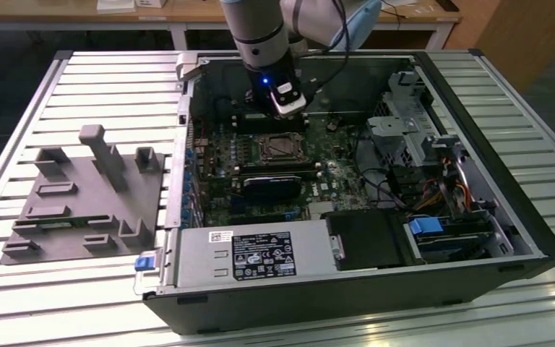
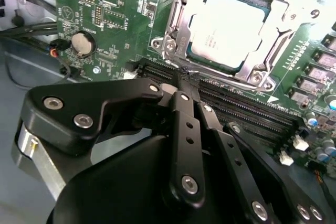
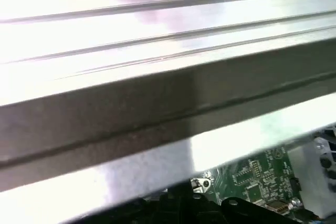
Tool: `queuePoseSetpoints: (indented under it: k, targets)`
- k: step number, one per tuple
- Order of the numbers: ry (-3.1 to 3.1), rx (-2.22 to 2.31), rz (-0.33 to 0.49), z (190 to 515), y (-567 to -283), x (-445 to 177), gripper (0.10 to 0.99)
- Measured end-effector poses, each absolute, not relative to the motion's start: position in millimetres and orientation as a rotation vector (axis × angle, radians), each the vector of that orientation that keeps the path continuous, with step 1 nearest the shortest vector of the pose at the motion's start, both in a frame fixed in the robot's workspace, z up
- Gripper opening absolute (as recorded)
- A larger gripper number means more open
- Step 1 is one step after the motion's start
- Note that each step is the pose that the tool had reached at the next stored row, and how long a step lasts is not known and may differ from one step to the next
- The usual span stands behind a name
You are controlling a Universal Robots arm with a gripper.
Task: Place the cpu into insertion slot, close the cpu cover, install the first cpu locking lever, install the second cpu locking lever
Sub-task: 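Install the first cpu locking lever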
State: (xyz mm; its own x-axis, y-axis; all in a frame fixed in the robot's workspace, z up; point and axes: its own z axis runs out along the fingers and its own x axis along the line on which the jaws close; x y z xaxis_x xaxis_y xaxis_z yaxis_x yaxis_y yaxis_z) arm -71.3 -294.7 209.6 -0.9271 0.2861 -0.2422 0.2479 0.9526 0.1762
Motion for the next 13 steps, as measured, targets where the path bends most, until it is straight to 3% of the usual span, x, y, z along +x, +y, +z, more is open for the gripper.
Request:
queuePoseSetpoints:
  k: [13]
  targets:
    - [2.896,0.408,0.197,215.3,-294.7,-68.7,0.102]
